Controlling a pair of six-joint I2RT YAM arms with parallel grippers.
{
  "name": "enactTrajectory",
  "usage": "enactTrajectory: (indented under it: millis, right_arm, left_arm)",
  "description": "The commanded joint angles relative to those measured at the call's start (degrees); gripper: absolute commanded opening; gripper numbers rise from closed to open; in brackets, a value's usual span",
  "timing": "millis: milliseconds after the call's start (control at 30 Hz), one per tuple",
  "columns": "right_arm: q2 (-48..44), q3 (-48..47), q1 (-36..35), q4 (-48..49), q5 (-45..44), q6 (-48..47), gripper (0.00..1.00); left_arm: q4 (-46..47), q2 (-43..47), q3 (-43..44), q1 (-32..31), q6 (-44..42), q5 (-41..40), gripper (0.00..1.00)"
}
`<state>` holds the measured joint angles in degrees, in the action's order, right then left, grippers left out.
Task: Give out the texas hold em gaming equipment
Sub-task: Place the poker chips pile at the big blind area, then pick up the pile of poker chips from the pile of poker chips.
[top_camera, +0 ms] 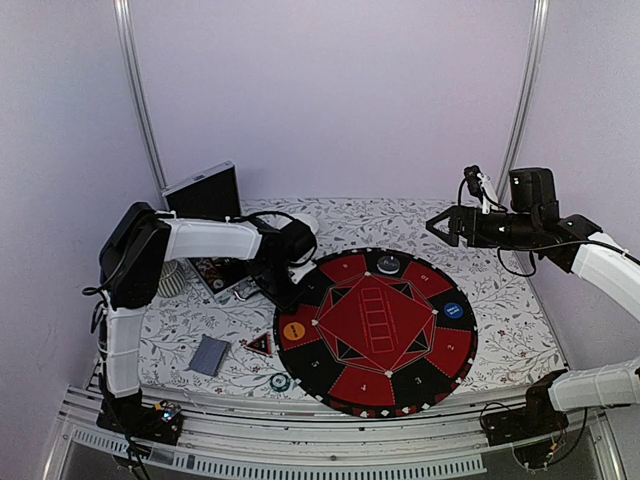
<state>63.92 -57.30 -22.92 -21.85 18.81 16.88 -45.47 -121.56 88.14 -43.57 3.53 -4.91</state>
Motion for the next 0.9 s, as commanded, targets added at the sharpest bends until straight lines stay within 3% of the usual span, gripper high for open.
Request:
enactTrajectory:
  millis: [0, 267, 433, 633, 867]
  right_arm:
    - [-0.58, -0.48, -0.05, -0.02, -0.18, -0.40, 0.99]
    - [-0.75, -0.69, -0.03, -0.10, 0.30, 0.02, 0.99]
    - [0.73, -1.26, -2.73, 0.15, 1.36, 2.58, 0.99]
    - [11.26, -7.88, -20.03, -3.54, -9.60, 2.68, 0.99]
    - [32.72, -23.72, -38.55, -13.17, -15.27, -0.45, 0.99]
  left_arm:
    - [0.37, -1.20, 0.38, 0.31, -0.70, -0.21, 0.46]
    - [0.34, 1.42, 1.46, 0.26, -0.19, 1.07, 0.61]
    - [0.63, 7.84, 0.88, 0.28, 0.96, 2.86, 0.65]
    - [2.64, 19.68, -8.20, 2.53, 3.46, 4.71, 0.74]
    - [0.78, 31.45, -19.68, 12.23, 7.56, 2.44, 0.85]
